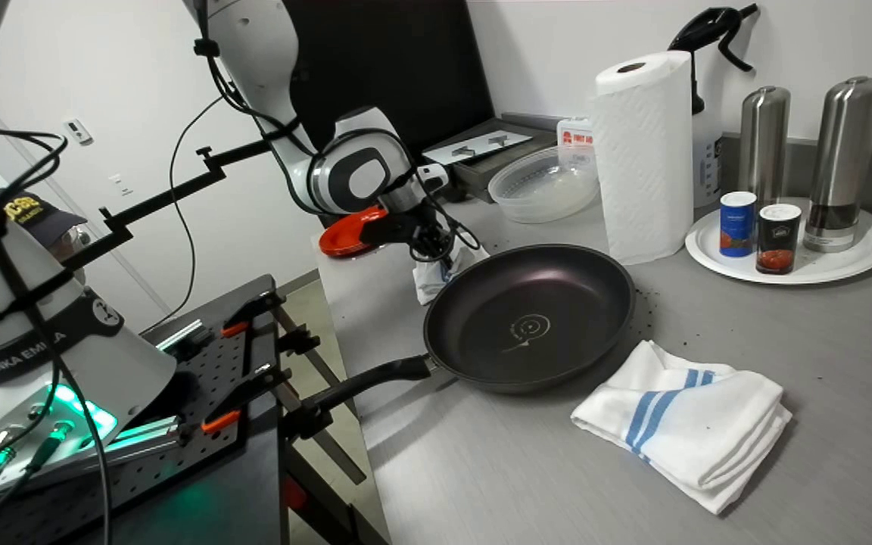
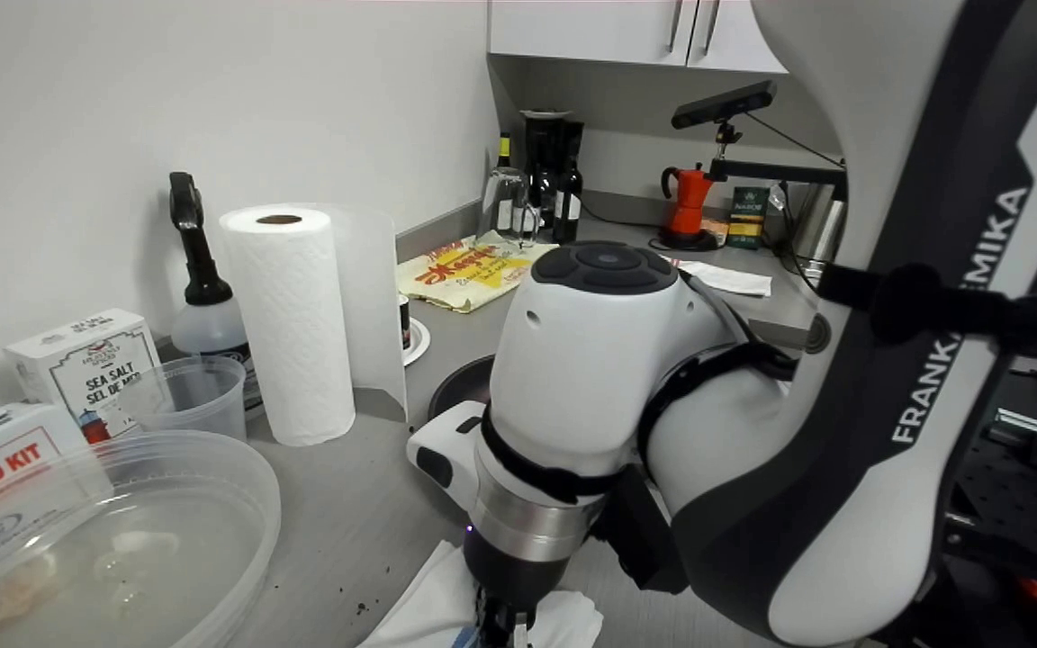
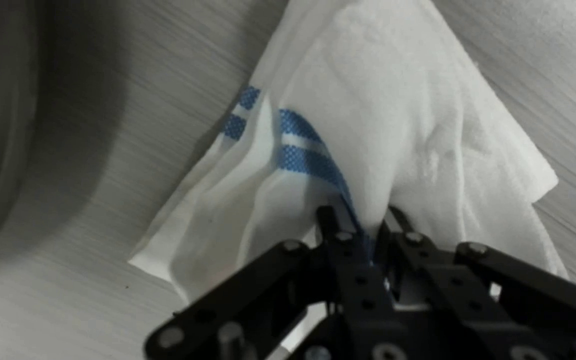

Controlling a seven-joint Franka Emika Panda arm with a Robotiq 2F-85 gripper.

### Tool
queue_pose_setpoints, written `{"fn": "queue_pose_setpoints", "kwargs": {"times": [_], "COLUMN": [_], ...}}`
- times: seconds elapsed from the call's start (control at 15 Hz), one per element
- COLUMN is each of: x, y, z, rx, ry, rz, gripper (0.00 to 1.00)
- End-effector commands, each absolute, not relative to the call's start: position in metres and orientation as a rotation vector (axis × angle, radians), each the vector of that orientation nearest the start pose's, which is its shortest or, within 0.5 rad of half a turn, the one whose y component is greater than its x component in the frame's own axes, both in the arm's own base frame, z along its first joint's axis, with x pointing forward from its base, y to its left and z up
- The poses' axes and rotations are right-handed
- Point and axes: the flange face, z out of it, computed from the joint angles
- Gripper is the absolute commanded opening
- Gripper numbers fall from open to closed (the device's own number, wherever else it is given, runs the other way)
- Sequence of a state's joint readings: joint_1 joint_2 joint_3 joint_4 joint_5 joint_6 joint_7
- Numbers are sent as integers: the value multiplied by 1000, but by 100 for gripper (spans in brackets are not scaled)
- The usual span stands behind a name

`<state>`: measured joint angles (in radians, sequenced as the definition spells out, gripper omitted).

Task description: Use the towel to wipe the pan

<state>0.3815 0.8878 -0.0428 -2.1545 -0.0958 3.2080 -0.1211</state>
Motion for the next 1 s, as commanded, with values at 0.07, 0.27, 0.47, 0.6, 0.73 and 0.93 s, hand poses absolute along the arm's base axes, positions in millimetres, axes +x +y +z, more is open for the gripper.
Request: {"fn": "queue_pose_setpoints", "kwargs": {"times": [0.07,0.27,0.47,0.6,0.73,0.93], "x": [486,488,495,496,498,507], "y": [177,177,166,154,142,128], "z": [-1,7,29,52,80,125], "rx": [-3034,-3037,-3064,-3077,-3080,-3064], "ry": [-855,-836,-738,-666,-586,-479], "rz": [-233,-222,-179,-90,18,117], "gripper": [3,3,3,3,3,3]}}
